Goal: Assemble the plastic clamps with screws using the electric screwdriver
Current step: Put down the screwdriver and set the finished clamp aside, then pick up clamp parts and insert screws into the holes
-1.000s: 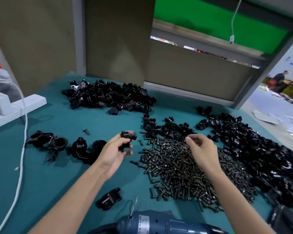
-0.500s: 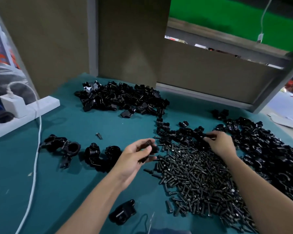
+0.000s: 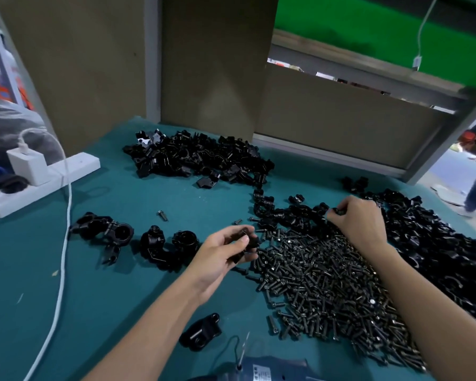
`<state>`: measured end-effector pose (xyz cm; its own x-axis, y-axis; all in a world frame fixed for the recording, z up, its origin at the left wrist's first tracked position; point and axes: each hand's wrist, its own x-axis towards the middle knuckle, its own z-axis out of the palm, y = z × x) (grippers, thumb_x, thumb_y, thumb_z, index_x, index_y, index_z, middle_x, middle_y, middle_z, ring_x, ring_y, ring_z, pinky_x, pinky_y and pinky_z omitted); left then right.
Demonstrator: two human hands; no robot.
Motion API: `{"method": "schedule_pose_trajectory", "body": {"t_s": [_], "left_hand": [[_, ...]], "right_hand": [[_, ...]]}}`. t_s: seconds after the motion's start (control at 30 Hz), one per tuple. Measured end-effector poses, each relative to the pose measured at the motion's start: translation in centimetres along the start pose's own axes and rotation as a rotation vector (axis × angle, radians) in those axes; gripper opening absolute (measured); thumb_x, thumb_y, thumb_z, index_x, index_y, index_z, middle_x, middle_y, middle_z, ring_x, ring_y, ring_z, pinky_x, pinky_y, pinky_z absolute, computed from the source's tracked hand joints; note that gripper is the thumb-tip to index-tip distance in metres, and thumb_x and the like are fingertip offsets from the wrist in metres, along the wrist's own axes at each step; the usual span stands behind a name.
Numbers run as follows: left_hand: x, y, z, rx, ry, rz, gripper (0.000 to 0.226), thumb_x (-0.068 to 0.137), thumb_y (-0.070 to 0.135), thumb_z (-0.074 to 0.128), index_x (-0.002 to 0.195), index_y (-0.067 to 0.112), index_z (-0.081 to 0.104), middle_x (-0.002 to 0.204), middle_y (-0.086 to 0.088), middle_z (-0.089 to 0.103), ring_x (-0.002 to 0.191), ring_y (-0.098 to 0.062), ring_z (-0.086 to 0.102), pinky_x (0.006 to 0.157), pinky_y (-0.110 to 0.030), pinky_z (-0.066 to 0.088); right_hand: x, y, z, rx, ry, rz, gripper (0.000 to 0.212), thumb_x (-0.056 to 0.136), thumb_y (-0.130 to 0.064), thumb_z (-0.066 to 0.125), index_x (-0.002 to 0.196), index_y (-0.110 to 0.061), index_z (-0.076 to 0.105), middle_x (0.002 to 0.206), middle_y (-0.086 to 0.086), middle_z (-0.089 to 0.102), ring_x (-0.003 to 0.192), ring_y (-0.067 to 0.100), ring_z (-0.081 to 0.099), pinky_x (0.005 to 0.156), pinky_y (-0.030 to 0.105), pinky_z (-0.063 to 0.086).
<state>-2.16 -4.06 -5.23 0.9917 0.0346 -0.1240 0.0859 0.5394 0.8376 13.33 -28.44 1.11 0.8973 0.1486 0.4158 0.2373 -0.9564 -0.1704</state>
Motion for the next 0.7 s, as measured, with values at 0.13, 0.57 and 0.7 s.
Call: {"method": "schedule_pose_trajectory", "body": {"t_s": [0.13,0.57,0.7], "left_hand": [[0.1,0.2,0.2,-0.006,0.011,0.015,0.020,0.097,0.001,0.054,0.113,0.003,0.067,0.118,-0.017,0.067,0.091,-0.021,0.069,0.078,-0.026,0.057],[0.0,0.1,0.4,-0.036,0.021,0.028,0.021,0.096,-0.001,0.055,0.114,0.001,0.066,0.117,-0.017,0.068,0.091,-0.023,0.069,0.081,-0.030,0.059],[-0.3,0.2,0.6,-0.015,0.041,0.058,0.023,0.091,0.000,0.062,0.113,0.003,0.069,0.108,-0.011,0.074,0.086,-0.021,0.072,0.075,-0.020,0.057]], "right_hand": [[-2.4,-4.0,-0.7,-0.250,-0.184,-0.206,0.032,0.082,-0.043,0.070,0.065,-0.017,0.064,0.051,-0.003,0.059,0.046,0.013,0.055,0.045,0.022,0.042],[-2.9,-2.7,-0.9,0.009,-0.669,-0.374,0.042,0.089,-0.002,0.064,0.121,-0.029,0.064,0.133,-0.006,0.059,0.111,-0.005,0.057,0.094,0.013,0.043],[-4.0,-2.9,-0.4,-0.025,-0.490,-0.322,0.036,0.096,-0.021,0.058,0.132,-0.025,0.053,0.133,0.004,0.054,0.111,0.019,0.058,0.099,0.032,0.046]]}}
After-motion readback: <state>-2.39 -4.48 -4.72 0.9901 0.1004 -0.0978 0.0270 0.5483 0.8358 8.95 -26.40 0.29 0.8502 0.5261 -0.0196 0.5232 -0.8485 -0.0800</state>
